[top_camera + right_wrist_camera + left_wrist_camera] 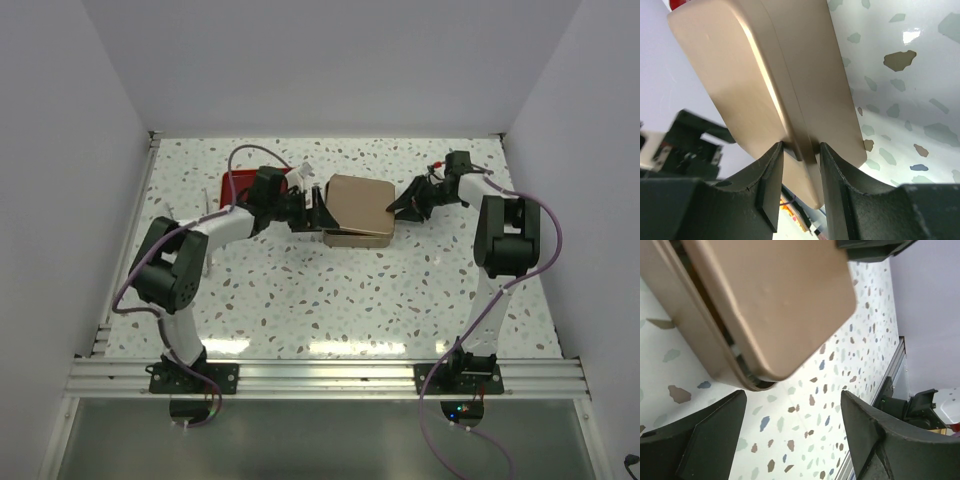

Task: Pack the cookies

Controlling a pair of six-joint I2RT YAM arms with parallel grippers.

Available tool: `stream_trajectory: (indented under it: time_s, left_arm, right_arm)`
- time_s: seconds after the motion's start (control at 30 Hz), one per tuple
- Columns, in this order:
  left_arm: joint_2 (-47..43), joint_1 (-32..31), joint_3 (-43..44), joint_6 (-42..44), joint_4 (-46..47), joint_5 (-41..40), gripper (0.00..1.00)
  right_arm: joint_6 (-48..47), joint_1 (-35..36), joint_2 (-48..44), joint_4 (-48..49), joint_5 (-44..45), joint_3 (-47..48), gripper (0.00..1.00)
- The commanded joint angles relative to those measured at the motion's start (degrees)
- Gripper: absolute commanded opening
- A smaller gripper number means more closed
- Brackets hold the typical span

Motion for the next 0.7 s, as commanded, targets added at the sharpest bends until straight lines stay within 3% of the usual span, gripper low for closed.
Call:
stream_trajectory:
  time_s: [0.0,0.2,0.3,0.43,0.67]
  left_arm:
    - [-7.04,1.41,3.95,3.07,-1.43,-0.68,0.82]
    - [-2.4,3.44,14.92,4.91,-5.29,-5.77,0.83]
    - [5.24,3.44,26.23,3.08,-5.13,-5.61,0.67]
    - [14.64,3.26,36.43,1.14,-3.8,-8.76,0.56]
    - [32.67,3.53,57.11,-0.88,-5.56,-7.81,0.5]
  right_arm:
    - [-2.84,1.1,0.58,-4.68,4.61,-0.71,0.37]
    - [-4.33,1.1,1.2,-6.53,4.52,1.05,0.37]
    - [-4.59,1.18,1.38,-6.71,4.26,1.23,0.37]
    - [-4.94,1.27,1.38,-6.97,4.26,1.05,0.37]
    - [-6.09,1.62,1.9,-8.46,4.78,2.72,0.37]
